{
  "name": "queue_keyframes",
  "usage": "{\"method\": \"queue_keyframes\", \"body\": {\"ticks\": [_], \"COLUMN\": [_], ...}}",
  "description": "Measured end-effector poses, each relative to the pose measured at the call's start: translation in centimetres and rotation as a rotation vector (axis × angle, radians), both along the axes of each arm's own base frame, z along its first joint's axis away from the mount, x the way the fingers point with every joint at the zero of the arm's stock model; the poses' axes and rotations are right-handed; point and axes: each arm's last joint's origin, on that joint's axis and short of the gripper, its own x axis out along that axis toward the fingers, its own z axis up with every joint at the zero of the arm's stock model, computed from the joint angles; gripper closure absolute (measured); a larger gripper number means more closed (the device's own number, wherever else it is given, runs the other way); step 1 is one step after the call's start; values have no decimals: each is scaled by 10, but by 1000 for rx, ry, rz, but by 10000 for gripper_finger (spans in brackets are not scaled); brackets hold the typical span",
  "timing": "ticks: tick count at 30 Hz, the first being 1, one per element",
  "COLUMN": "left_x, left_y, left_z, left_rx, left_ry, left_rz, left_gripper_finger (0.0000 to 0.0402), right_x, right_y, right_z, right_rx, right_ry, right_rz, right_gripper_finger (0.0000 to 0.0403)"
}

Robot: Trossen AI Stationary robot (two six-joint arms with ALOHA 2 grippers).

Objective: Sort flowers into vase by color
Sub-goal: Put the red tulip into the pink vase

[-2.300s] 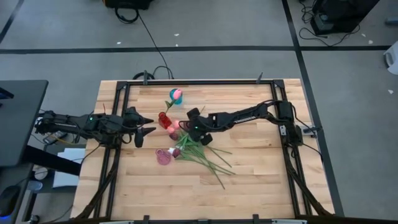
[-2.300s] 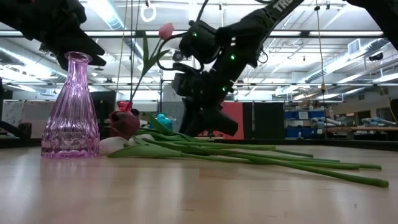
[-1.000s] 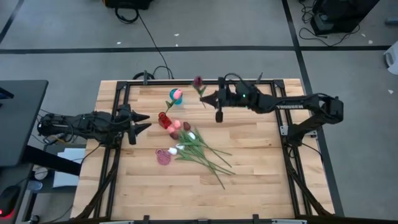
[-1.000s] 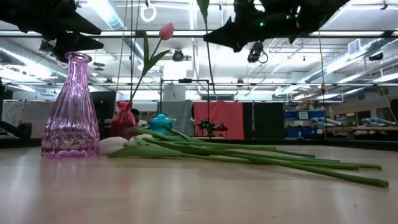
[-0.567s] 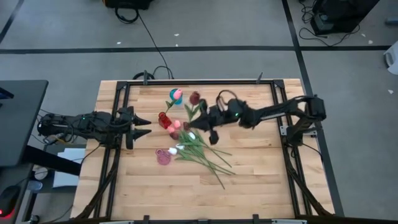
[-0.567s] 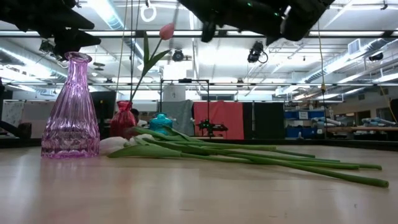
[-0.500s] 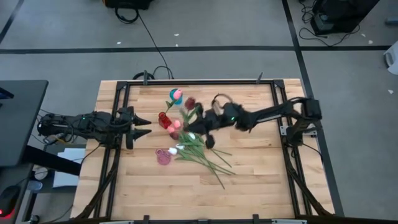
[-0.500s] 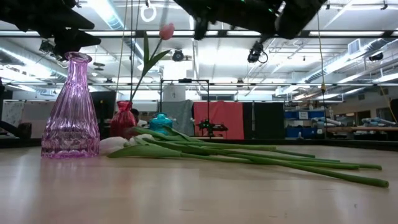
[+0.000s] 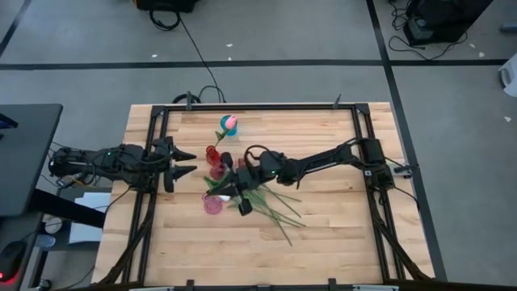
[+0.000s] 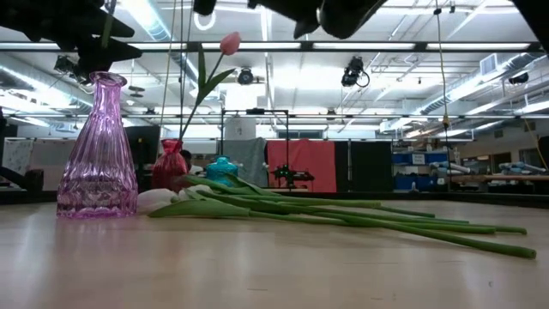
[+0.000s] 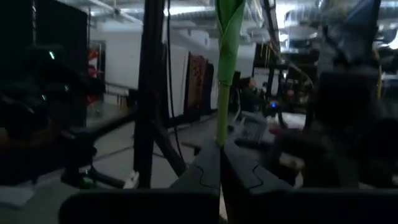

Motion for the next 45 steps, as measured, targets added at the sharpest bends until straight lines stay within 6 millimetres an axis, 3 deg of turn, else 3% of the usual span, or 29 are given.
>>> {"method": "queue_keyframes", "body": {"ticks": [13,16,21,27,35,45], "left_x": [0,0,0,0,0,0], "left_y": [0,0,1,1,1,1], "left_z": [1,2,2,2,1,1], "left_rx": [-18,-19,-19,-18,-18,-12], "left_ry": [-14,-20,-25,-21,-20,-20], "left_rz": [16,16,23,23,23,50], "left_gripper_finger": [198,198,198,198,198,198], "right_x": [14,14,11,-12,-48,-77], "right_y": [-16,-17,-18,-19,-20,-29], "right_z": [-33,-41,-54,-42,-35,-94], "right_rx": [-27,-21,-42,-103,-176,-229], "right_ry": [139,231,410,673,1008,1269], "right_rz": [-73,-84,-60,-64,-199,-446], "right_gripper_finger": [389,365,287,223,212,247]}}
